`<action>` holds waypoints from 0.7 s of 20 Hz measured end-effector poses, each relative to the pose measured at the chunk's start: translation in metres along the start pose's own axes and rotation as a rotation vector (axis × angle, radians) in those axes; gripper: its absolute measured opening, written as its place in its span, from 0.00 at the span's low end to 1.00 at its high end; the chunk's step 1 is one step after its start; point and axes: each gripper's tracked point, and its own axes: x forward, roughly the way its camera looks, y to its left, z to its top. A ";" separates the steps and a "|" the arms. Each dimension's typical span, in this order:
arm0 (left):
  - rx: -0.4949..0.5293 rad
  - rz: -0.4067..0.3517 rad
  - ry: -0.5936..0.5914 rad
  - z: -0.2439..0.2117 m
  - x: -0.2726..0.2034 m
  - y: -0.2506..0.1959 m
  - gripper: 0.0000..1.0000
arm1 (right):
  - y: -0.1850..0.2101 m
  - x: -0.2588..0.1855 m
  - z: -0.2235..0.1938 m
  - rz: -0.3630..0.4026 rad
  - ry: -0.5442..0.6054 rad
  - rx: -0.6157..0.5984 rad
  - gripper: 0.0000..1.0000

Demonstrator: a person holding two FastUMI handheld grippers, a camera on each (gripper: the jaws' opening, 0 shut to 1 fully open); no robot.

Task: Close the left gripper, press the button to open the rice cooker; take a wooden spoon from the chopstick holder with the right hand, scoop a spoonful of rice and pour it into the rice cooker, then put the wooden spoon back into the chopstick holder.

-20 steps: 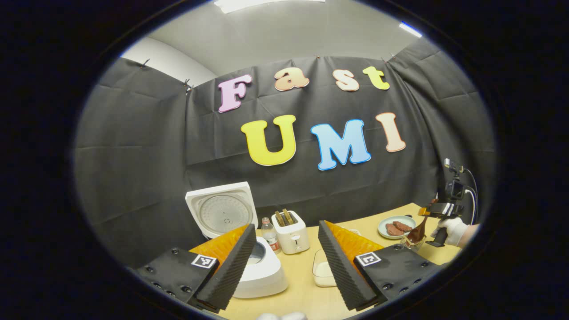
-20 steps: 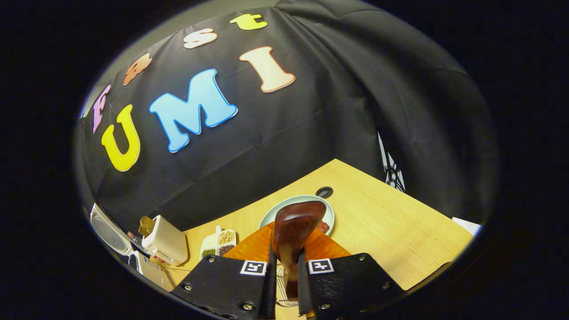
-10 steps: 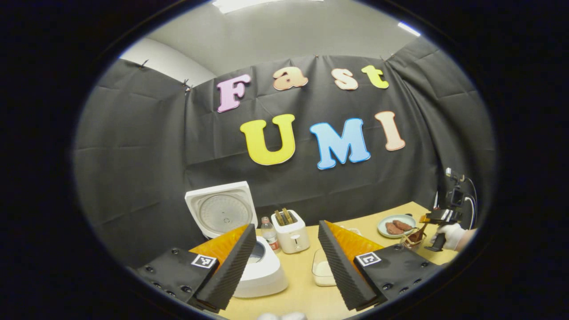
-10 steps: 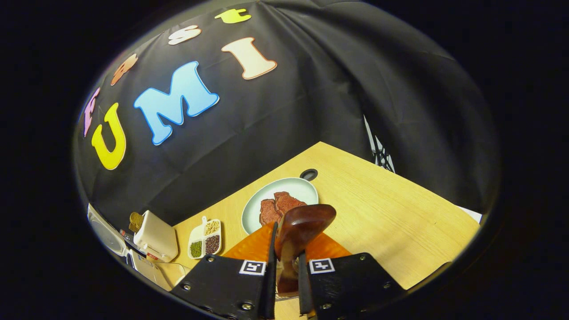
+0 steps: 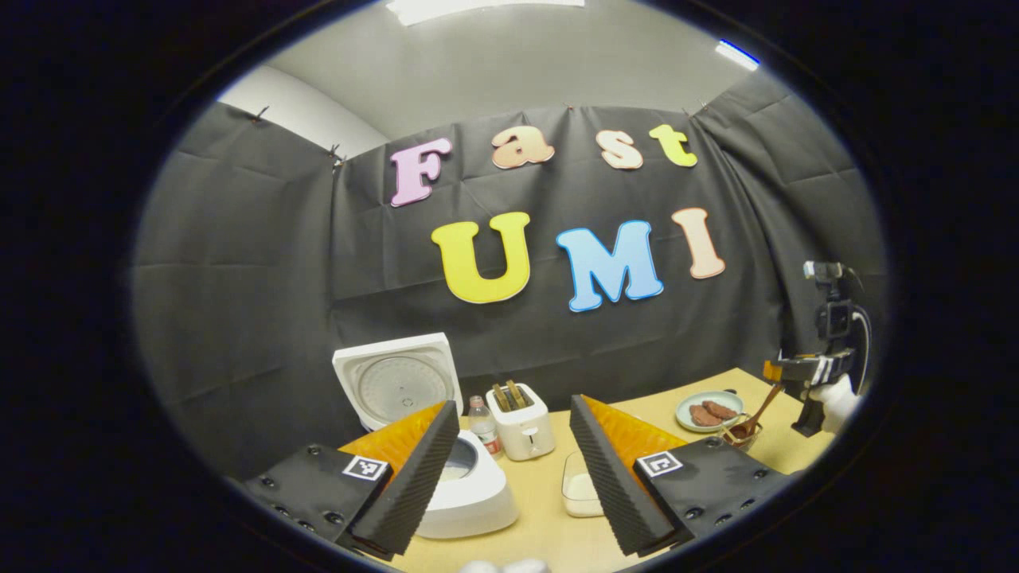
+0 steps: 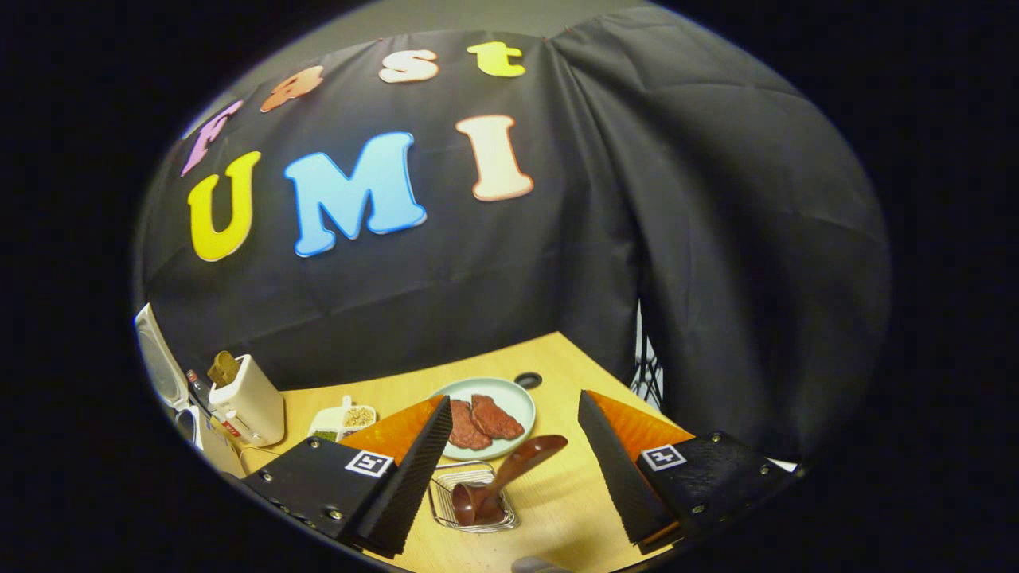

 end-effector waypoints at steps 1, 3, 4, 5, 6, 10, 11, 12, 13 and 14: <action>-0.004 -0.001 -0.004 0.002 0.002 0.003 1.00 | 0.010 -0.013 0.016 0.018 -0.034 -0.033 0.97; -0.007 0.002 -0.016 0.007 0.005 0.011 1.00 | 0.043 -0.043 0.048 0.081 -0.097 -0.081 0.97; -0.008 0.003 -0.026 0.011 0.008 0.015 1.00 | 0.060 -0.059 0.062 0.117 -0.125 -0.096 0.97; -0.011 0.006 -0.036 0.016 0.010 0.019 1.00 | 0.074 -0.075 0.071 0.146 -0.142 -0.105 0.97; -0.011 0.012 -0.044 0.019 0.013 0.025 1.00 | 0.091 -0.092 0.078 0.183 -0.155 -0.101 0.97; -0.034 0.040 -0.065 0.030 0.027 0.052 1.00 | 0.149 -0.158 0.075 0.326 -0.139 -0.120 0.97; -0.042 0.050 -0.070 0.034 0.033 0.061 1.00 | 0.158 -0.172 0.066 0.355 -0.127 -0.133 0.97; -0.049 0.063 -0.075 0.039 0.038 0.070 1.00 | 0.165 -0.184 0.061 0.374 -0.117 -0.138 0.97; -0.059 0.072 -0.081 0.044 0.045 0.079 1.00 | 0.175 -0.196 0.054 0.402 -0.107 -0.144 0.98; -0.072 0.090 -0.081 0.047 0.052 0.089 1.00 | 0.182 -0.204 0.049 0.415 -0.093 -0.155 0.98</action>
